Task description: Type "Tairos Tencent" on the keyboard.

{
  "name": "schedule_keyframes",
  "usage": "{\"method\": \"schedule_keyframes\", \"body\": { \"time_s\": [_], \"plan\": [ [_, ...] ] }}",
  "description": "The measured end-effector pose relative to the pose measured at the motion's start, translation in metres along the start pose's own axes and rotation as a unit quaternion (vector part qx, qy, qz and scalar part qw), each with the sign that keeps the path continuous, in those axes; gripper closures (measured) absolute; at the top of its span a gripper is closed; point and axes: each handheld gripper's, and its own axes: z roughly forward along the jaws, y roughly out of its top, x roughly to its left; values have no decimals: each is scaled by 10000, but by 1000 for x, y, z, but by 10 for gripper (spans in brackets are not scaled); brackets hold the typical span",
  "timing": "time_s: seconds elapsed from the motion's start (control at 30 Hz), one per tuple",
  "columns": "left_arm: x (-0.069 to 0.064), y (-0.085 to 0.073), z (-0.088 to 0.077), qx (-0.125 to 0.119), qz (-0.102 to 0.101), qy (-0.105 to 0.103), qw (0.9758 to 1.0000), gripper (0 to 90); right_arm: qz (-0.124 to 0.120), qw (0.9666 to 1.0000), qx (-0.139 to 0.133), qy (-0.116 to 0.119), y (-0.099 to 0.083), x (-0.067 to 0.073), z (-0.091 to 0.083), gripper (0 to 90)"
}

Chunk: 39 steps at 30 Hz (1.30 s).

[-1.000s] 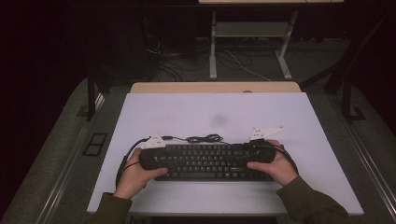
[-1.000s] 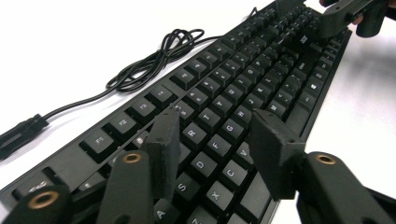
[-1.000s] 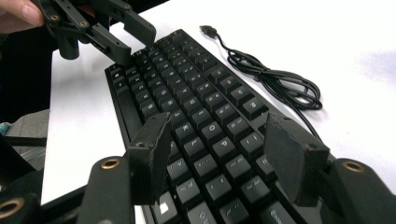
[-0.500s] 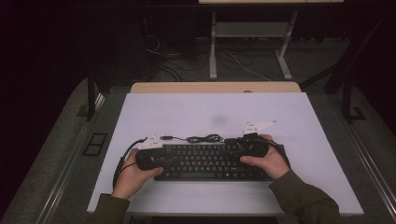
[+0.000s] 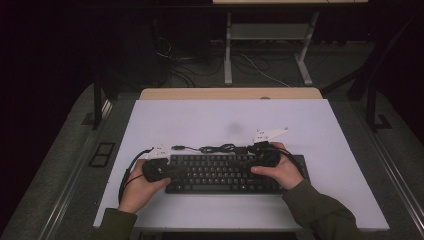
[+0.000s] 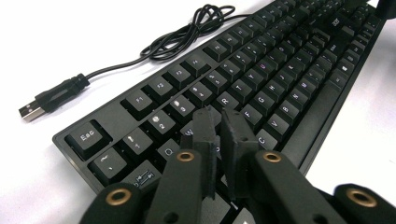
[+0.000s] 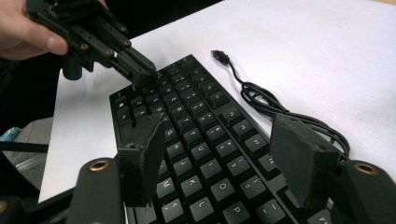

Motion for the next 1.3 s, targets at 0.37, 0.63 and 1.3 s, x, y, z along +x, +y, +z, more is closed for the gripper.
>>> {"method": "schedule_keyframes", "body": {
  "time_s": [0.37, 0.63, 1.3],
  "plan": [
    [0, -3, 6, 267, 6, 65, 9996, 890, -31, 10000, 34, 11, -2, 1, 2, 342],
    [2, -4, 6, 318, 41, 142, 9994, 890, -37, 10000, 32, 12, -1, 2, 2, 342],
    [3, -7, 8, 385, 38, 125, 9992, 890, -47, 10000, 44, 7, -1, 2, 2, 342]
  ]
}}
